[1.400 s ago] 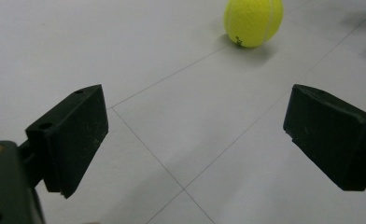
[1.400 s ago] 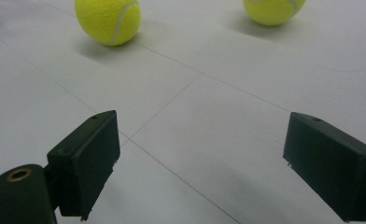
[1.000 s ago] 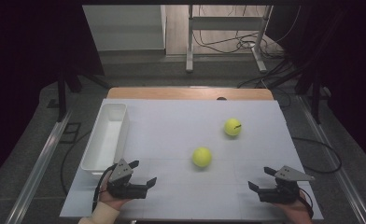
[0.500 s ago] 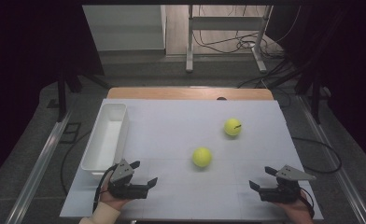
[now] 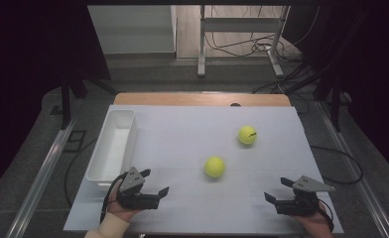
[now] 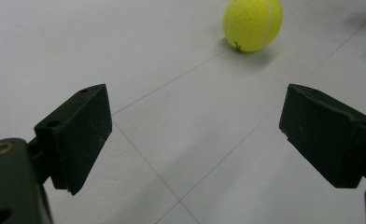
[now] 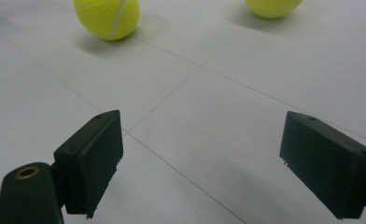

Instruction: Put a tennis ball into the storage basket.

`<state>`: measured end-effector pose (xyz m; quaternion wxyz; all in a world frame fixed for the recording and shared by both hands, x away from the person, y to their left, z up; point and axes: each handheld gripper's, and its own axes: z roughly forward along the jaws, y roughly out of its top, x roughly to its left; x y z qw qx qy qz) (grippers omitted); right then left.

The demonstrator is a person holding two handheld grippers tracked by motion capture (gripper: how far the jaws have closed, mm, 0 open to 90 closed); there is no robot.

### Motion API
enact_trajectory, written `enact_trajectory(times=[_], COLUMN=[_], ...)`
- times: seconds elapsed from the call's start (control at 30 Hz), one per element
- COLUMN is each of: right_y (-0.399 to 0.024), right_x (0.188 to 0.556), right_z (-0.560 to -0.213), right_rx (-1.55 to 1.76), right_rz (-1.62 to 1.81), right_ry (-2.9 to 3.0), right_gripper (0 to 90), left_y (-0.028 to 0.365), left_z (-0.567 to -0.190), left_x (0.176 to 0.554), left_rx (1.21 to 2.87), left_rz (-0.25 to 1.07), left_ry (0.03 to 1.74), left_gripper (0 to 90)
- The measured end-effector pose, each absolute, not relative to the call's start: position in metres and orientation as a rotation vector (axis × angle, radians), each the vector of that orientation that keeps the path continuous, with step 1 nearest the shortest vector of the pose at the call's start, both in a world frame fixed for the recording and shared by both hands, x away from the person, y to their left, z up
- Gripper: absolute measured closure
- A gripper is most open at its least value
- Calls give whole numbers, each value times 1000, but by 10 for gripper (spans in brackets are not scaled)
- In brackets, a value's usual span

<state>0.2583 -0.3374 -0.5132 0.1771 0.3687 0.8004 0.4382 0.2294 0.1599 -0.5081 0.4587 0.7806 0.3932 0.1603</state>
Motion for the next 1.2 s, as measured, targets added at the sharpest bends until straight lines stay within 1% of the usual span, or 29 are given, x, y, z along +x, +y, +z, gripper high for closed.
enact_trajectory(times=[0.3, 0.8, 1.2], right_y=[-336, -332, -332], right_x=[258, 256, 257], right_z=[-514, -512, -513], right_rx=[1029, 1013, 1013], right_rz=[1224, 1255, 1249], right_ry=[2281, 2291, 2292], right_gripper=[140, 140, 140], left_y=[151, 138, 125], left_z=[-499, -485, -474], left_x=[233, 237, 252], left_rx=[1931, 1931, 1932], left_rz=[402, 376, 360], left_ry=[935, 907, 887], left_gripper=[104, 104, 102])
